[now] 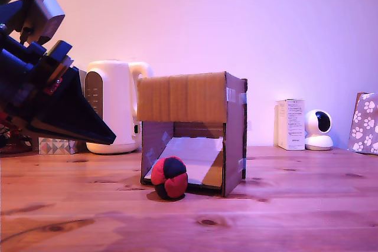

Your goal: Drop the footbag into the cardboard dice tower

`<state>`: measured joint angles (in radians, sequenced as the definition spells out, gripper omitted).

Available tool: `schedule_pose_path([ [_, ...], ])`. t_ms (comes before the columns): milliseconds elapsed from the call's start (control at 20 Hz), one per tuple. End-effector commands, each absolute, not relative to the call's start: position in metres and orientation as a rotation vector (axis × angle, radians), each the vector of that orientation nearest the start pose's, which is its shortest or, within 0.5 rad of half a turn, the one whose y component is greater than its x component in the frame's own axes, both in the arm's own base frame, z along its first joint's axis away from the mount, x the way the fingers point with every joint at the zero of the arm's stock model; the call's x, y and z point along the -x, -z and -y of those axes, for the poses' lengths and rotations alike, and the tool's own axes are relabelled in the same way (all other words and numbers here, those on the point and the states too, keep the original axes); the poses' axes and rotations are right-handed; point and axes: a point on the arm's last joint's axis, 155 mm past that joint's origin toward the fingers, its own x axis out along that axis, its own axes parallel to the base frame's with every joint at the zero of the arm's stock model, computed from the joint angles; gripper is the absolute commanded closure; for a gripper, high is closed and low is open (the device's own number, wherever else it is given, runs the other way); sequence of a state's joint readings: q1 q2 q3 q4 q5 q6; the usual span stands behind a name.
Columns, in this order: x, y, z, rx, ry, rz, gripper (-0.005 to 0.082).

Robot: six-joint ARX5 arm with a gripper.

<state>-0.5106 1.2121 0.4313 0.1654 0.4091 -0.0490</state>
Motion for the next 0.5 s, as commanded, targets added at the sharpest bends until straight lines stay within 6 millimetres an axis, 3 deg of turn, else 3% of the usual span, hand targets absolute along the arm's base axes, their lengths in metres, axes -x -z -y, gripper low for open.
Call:
schedule_pose_path([
  [0,-0.258,-0.088,0.231,0.015,0.884,-0.63,0.0793],
  [250,-0.265,-0.102,0.24,0.013,0.901,-0.547,0.0793],
  [450,-0.272,-0.09,0.248,0.002,0.898,-0.547,0.0793],
])
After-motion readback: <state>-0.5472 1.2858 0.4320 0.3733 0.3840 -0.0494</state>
